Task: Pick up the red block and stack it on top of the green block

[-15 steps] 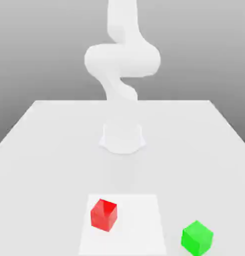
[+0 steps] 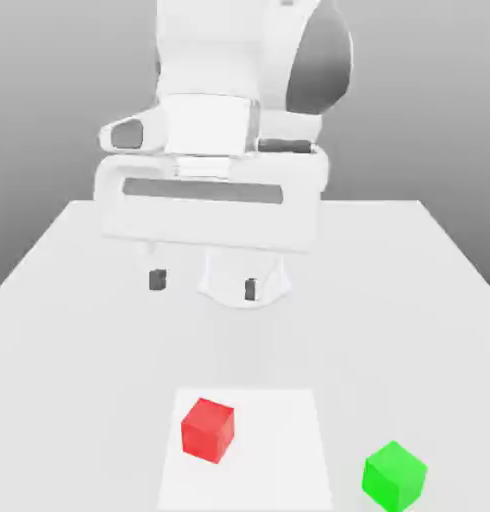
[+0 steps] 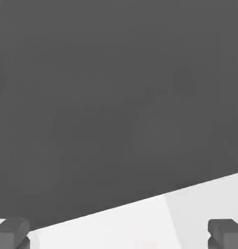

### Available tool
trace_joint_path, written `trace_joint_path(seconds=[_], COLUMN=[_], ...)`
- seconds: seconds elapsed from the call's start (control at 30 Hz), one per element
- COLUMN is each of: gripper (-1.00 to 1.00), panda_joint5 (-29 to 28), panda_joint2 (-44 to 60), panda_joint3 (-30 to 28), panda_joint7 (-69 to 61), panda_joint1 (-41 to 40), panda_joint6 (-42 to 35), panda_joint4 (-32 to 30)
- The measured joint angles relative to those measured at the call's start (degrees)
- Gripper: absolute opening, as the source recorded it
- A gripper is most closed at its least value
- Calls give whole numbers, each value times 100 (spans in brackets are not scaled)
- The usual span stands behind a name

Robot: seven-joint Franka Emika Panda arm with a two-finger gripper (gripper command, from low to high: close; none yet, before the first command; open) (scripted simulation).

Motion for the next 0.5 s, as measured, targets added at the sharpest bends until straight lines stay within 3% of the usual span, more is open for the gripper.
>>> trace_joint_path(seconds=[0.17,0.37,0.4,0.5], gripper=[0,0,-100,-100], panda_joint5=[78,73,68,63], panda_joint2=[1037,2281,2450,2450], panda_joint3=[-59,-81,-89,-88], panda_joint7=[299,379,383,388], panda_joint1=[-91,-79,-72,-73], panda_joint6=[559,1552,1696,1698], panda_joint4=[-485,-436,-412,-412])
